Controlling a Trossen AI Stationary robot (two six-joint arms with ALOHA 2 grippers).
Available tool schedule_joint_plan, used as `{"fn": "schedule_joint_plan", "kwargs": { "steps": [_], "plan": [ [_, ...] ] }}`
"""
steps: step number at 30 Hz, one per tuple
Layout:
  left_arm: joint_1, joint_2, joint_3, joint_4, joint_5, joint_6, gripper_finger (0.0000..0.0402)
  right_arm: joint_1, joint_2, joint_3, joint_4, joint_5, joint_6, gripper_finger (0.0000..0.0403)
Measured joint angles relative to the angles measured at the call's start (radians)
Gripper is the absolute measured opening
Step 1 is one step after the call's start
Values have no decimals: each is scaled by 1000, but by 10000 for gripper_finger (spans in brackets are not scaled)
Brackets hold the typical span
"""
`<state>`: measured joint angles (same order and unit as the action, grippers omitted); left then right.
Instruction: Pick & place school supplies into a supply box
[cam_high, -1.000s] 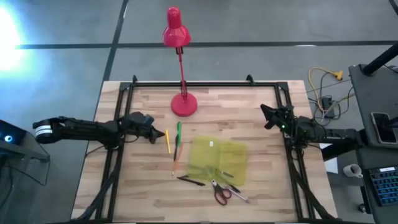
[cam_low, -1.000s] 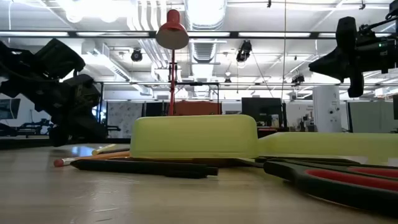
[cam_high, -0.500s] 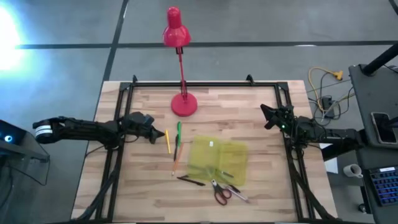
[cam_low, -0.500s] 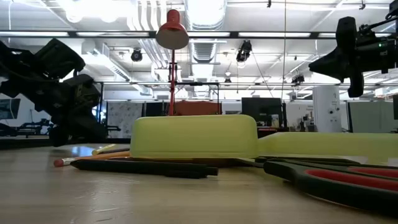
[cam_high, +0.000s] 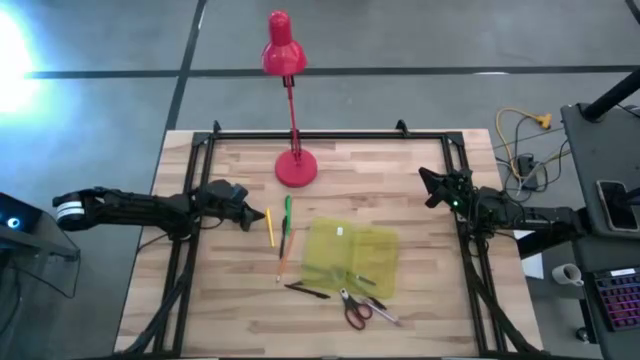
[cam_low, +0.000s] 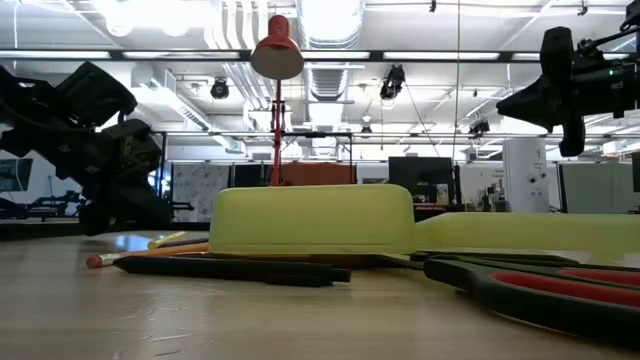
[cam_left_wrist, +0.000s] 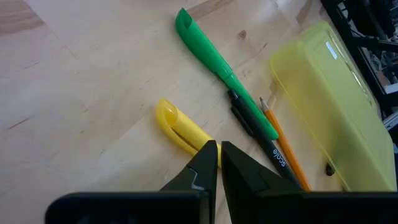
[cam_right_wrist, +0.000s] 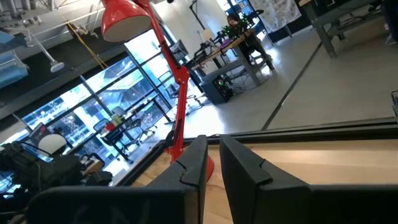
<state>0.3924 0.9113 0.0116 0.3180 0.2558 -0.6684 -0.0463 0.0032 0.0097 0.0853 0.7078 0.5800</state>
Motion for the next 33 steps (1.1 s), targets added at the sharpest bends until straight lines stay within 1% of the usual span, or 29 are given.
{"fn": "schedule_joint_plan", "kwargs": {
  "steps": [16, 22, 27, 31, 33],
  "plan": [
    [0, 0, 0, 0, 0, 0, 6, 0, 0, 0, 0, 0, 4, 38],
    [0, 0, 0, 0, 0, 0, 6, 0, 0, 0, 1, 0, 125, 38],
    [0, 0, 0, 0, 0, 0, 6, 0, 0, 0, 2, 0, 106, 38],
    [0, 0, 0, 0, 0, 0, 6, -2, 0, 0, 2, 7, 157, 38],
    [0, 0, 0, 0, 0, 0, 6, -2, 1, 0, 0, 32, 171, 38]
  ]
}}
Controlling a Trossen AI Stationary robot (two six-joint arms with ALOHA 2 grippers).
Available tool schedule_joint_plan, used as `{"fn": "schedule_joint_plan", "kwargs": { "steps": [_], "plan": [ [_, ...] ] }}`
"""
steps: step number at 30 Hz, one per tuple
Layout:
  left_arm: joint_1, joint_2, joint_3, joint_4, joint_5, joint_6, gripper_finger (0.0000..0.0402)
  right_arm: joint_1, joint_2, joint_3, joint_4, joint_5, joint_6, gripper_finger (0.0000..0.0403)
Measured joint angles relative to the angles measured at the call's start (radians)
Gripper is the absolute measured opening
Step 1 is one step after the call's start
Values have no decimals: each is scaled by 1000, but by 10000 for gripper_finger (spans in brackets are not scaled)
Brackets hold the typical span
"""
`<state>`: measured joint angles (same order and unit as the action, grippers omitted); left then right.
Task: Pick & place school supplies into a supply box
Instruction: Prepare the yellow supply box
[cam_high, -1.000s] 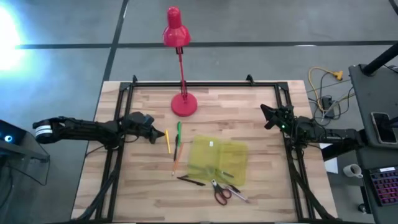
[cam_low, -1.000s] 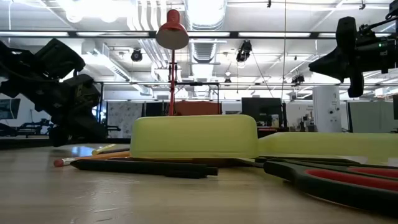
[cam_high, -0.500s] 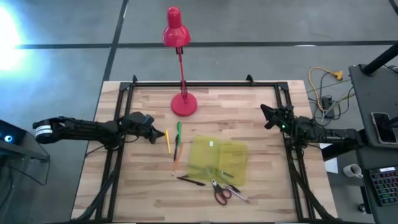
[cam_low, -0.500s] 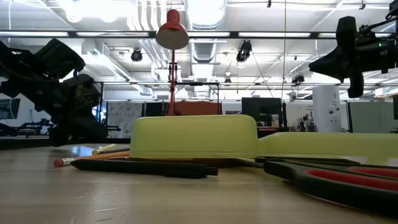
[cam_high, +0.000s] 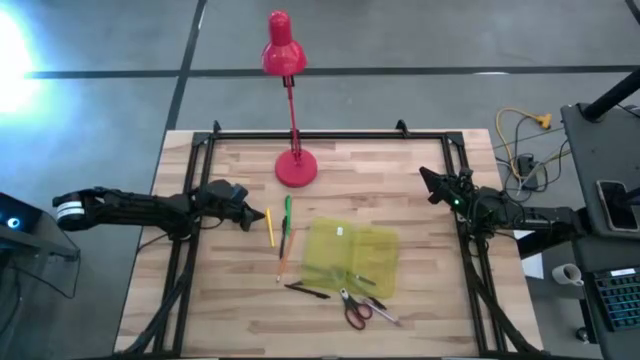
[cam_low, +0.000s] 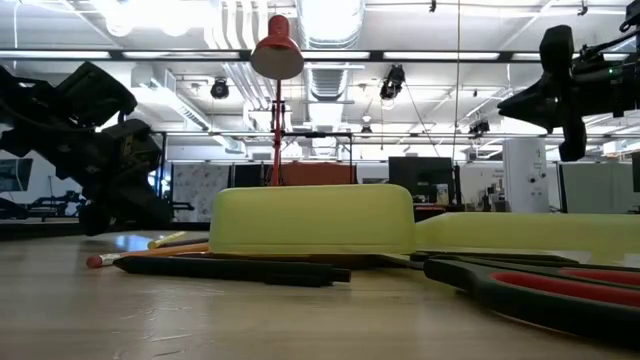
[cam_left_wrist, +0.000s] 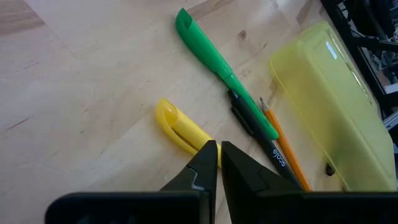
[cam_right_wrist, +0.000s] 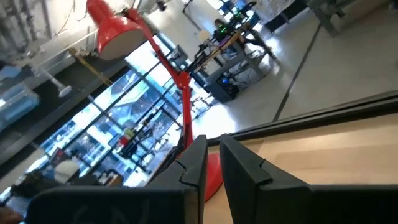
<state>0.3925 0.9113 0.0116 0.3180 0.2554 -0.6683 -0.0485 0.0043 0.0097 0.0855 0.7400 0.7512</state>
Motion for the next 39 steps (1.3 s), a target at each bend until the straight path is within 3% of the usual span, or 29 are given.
{"fn": "schedule_joint_plan", "kwargs": {
  "steps": [3, 12, 16, 18, 22, 28, 33, 36, 39],
  "plan": [
    [0, 0, 0, 0, 0, 0, 6, 0, 4, 0, 0, 43, 14, 38],
    [-1, 0, 0, 9, 0, -37, 6, 1, 25, 0, 4, 92, 377, 38],
    [-1, -2, 1, 21, -10, -345, 6, 3, 68, 0, 89, 10, 466, 38],
    [0, -2, 2, 23, -74, -432, 6, 3, 108, 0, 186, -66, 437, 38],
    [1, -2, 2, 22, -210, -456, 6, 3, 201, 0, 321, -140, 368, 38],
    [1, -2, 5, 30, -219, -452, 6, 3, 303, 0, 349, -143, 312, 38],
    [1, -2, 5, 120, -159, -609, 6, 3, 378, 0, 504, -180, 415, 38],
    [-18, -2, 5, 283, -81, -582, 6, 3, 427, 0, 597, -259, 424, 38],
    [-58, -2, 7, 441, -80, -560, 6, 3, 478, 20, 572, -335, 453, 38]
  ]
}}
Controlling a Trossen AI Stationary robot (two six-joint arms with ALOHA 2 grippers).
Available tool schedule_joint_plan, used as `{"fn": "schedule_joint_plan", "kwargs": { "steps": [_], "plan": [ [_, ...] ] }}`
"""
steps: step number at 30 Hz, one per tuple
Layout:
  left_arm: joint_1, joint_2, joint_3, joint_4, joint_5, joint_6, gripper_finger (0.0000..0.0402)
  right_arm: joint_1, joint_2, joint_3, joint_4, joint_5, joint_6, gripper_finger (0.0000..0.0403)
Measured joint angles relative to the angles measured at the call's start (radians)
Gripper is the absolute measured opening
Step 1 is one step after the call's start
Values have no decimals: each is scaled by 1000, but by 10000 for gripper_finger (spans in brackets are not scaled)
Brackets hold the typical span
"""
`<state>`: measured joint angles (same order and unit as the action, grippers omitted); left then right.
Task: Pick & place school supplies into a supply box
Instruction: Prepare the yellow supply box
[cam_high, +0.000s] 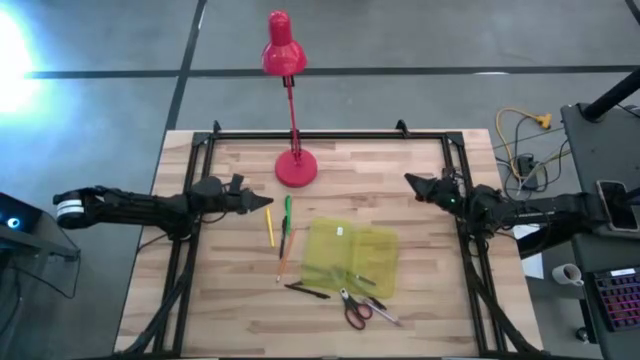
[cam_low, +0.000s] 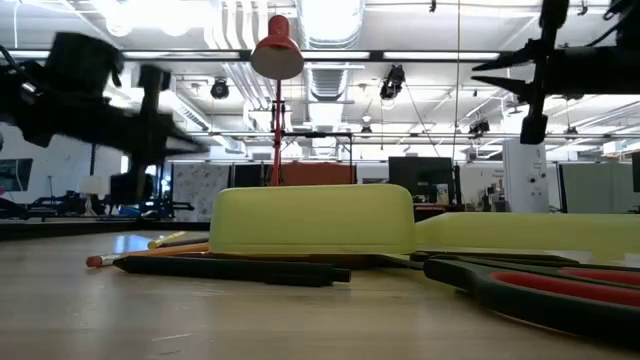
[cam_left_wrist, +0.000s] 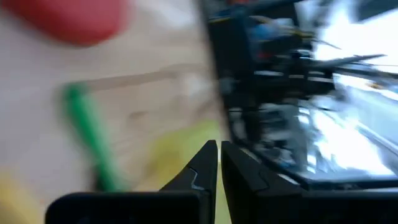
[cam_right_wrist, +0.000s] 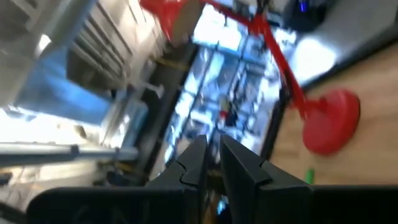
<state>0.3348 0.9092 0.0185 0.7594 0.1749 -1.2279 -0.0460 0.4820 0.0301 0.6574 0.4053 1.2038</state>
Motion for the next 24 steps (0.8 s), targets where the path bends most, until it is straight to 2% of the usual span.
{"fn": "schedule_joint_plan", "kwargs": {
  "steps": [3, 6, 8, 10, 14, 17, 21, 24],
  "plan": [
    [-50, -1, 39, 26, -1, 27, 6, 1, 79, 69, -143, -80, 9, 38],
    [-120, 7, 110, -44, -2, 97, 6, 1, 183, 186, -370, -135, -2, 38],
    [-176, 13, 175, -171, -14, 175, 6, 1, 256, 279, -547, -157, -27, 38],
    [-245, 14, 261, -366, -59, 262, 6, 5, 327, 367, -722, -165, -60, 38],
    [-387, 43, 426, -772, -231, 355, 6, 14, 452, 517, -975, -202, -103, 38],
    [-470, 83, 493, -875, -309, 363, 6, 15, 529, 581, -1055, -271, -132, 38],
    [-534, 137, 514, -870, -312, 344, 6, 34, 618, 628, -1071, -370, -86, 38],
    [-558, 174, 507, -853, -312, 293, 6, 87, 680, 668, -1070, -380, -14, 38]
  ]
}}
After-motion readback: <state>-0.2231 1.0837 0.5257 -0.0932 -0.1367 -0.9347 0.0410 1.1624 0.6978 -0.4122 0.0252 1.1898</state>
